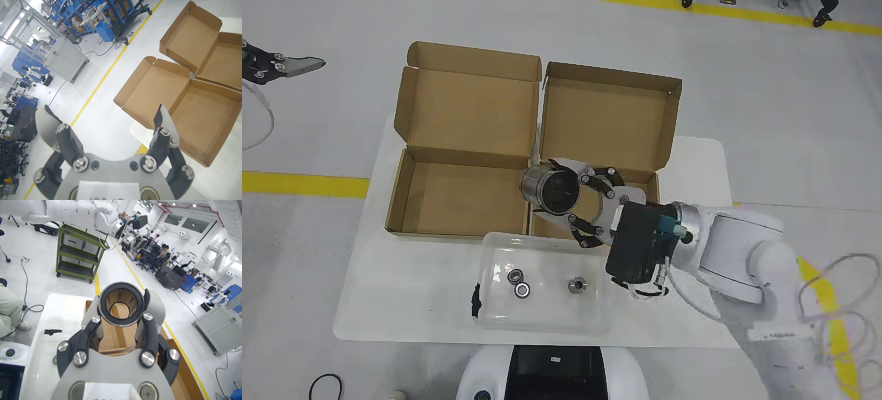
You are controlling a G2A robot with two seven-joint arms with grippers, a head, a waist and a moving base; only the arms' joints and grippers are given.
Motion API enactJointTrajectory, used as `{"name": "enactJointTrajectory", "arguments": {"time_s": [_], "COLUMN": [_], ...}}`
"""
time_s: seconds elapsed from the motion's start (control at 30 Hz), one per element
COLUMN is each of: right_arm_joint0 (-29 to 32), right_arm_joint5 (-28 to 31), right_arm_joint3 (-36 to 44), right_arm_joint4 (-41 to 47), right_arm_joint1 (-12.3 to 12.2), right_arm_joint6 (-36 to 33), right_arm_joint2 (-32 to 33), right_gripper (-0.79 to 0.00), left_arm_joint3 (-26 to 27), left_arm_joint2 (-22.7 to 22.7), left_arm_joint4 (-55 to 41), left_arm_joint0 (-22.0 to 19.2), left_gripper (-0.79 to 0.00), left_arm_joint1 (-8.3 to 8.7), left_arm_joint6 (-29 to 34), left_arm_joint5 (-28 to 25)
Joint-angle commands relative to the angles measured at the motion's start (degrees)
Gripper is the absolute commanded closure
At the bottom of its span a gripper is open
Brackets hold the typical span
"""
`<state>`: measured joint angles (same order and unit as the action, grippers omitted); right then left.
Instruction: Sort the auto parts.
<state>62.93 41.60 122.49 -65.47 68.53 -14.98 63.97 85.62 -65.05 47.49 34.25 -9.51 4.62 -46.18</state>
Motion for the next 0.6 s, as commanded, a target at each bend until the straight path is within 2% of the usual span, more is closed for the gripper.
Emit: {"name": "enactJointTrajectory", "arguments": {"time_s": [0.0, 0.1, 0.27, 0.57], "right_arm_joint0": [0.8, 1.7, 2.0, 0.5], "right_arm_joint5": [-1.5, -4.4, -12.6, -16.8], "right_arm_joint3": [-0.6, -1.8, -4.6, -13.1], "right_arm_joint4": [-0.9, -1.8, -4.8, -2.4], "right_arm_joint1": [0.0, 0.1, 0.5, 1.3], "right_arm_joint6": [-1.3, -3.3, -8.2, -9.6], "right_arm_joint2": [-0.7, -1.7, -3.5, -5.9], "right_gripper": [0.0, 0.0, 0.0, 0.0], "left_arm_joint3": [0.0, 0.0, 0.0, 0.0], "left_arm_joint2": [0.0, 0.0, 0.0, 0.0], "left_arm_joint4": [0.0, 0.0, 0.0, 0.0], "left_arm_joint0": [0.0, 0.0, 0.0, 0.0], "left_gripper": [-0.785, -0.785, -0.785, -0.785], "left_arm_joint1": [0.0, 0.0, 0.0, 0.0], "left_arm_joint6": [0.0, 0.0, 0.0, 0.0], "left_arm_joint5": [0.0, 0.0, 0.0, 0.0]}}
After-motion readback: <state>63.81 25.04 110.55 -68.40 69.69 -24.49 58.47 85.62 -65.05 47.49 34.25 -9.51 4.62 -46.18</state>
